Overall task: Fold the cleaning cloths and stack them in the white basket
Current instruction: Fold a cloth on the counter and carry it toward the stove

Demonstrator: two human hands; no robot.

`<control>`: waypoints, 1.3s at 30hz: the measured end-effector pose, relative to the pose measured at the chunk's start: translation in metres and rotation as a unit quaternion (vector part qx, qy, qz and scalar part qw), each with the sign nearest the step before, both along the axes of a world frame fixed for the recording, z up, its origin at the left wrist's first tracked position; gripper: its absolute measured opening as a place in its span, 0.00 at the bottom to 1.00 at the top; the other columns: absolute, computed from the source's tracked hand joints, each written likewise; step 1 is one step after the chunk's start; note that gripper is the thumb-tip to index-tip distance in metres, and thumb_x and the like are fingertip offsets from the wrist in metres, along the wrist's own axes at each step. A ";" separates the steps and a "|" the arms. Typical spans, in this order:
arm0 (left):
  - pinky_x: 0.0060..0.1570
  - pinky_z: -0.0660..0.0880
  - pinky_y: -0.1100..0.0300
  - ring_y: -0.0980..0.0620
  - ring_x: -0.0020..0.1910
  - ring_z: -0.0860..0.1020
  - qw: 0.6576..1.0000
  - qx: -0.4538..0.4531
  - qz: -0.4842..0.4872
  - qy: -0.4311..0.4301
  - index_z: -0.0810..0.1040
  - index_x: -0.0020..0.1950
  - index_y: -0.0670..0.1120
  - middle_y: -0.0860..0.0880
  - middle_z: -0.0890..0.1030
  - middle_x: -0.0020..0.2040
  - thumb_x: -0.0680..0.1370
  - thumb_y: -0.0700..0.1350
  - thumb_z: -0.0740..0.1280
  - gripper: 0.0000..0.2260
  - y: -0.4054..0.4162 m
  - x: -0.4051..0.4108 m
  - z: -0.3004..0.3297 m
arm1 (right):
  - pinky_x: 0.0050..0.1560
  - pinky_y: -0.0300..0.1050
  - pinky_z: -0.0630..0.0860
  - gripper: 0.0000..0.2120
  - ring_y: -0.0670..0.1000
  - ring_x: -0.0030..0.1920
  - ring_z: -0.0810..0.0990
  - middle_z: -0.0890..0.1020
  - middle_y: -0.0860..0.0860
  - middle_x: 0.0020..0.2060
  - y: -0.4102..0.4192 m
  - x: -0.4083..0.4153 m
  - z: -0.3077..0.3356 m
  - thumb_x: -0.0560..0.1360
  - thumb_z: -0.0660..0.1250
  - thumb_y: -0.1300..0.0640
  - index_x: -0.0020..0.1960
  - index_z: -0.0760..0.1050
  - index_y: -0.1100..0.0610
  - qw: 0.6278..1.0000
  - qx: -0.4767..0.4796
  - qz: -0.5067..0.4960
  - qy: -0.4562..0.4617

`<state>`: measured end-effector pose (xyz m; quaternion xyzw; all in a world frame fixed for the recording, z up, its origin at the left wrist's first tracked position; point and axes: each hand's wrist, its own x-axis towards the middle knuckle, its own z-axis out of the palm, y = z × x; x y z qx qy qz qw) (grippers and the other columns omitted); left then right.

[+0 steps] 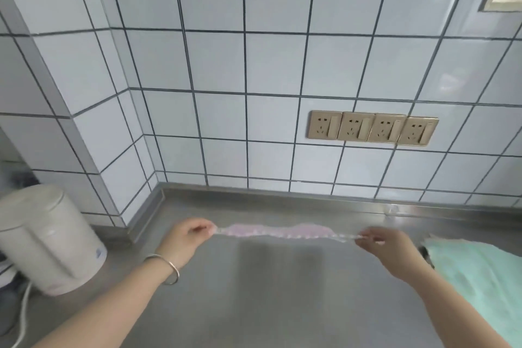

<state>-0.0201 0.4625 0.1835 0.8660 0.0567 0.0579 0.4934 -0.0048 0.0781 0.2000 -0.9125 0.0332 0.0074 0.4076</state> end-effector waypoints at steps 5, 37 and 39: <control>0.40 0.69 0.75 0.58 0.39 0.78 0.988 0.036 -0.020 0.147 0.79 0.32 0.58 0.58 0.81 0.37 0.73 0.40 0.71 0.14 0.002 -0.028 -0.090 | 0.44 0.38 0.73 0.20 0.45 0.45 0.79 0.79 0.40 0.37 0.001 -0.027 -0.090 0.71 0.71 0.54 0.27 0.72 0.34 0.974 -0.170 0.078 0.131; 0.46 0.74 0.58 0.43 0.48 0.79 0.926 0.220 0.113 0.285 0.79 0.51 0.50 0.46 0.82 0.48 0.75 0.54 0.60 0.12 -0.047 0.104 -0.201 | 0.55 0.48 0.70 0.17 0.58 0.59 0.73 0.77 0.56 0.58 0.038 0.093 -0.207 0.75 0.58 0.52 0.60 0.76 0.55 0.951 -0.159 -0.180 0.197; 0.45 0.75 0.56 0.42 0.46 0.78 0.921 0.241 0.116 0.284 0.79 0.48 0.47 0.44 0.82 0.47 0.76 0.56 0.58 0.16 -0.054 0.115 -0.207 | 0.55 0.48 0.70 0.16 0.59 0.59 0.72 0.76 0.57 0.57 0.044 0.100 -0.215 0.76 0.57 0.52 0.58 0.76 0.58 0.945 -0.189 -0.179 0.199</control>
